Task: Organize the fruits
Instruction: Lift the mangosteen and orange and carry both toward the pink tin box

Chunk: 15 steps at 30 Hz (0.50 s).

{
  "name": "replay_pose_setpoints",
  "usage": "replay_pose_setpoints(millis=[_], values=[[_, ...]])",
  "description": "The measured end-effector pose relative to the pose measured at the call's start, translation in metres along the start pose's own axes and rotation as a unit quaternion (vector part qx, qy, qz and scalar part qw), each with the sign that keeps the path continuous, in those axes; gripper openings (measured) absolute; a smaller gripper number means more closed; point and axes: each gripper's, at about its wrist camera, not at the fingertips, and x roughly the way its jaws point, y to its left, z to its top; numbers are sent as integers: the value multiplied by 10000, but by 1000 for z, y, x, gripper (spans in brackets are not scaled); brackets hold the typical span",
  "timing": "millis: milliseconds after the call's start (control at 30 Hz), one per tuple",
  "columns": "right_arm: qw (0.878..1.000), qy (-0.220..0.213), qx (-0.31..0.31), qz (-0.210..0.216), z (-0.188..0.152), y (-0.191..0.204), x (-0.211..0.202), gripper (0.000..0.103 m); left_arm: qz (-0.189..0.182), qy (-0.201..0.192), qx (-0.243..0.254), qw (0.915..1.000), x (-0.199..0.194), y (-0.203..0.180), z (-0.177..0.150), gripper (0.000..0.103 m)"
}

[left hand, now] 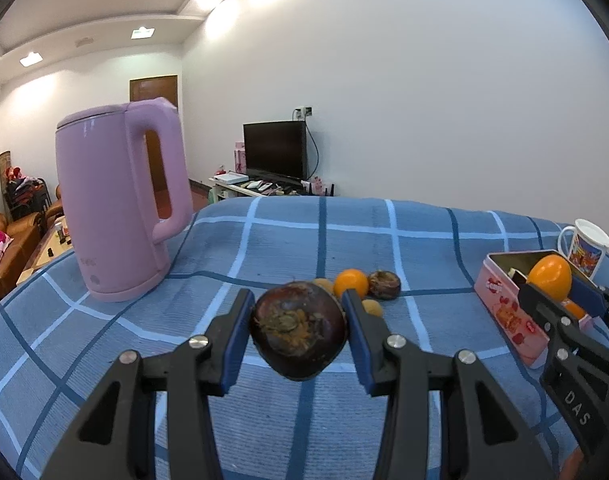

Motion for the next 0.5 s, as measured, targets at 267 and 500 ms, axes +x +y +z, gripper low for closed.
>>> replay_pose_setpoints(millis=[267, 500], values=[[9999, -53, -100, -122, -2, -15, -5, 47, -89, -6, 141, 9999, -6, -20, -3, 47], [9993, -74, -86, -343, -6, -41, -9, 47, -213, 20, 257, 9994, -9, -41, -4, 47]])
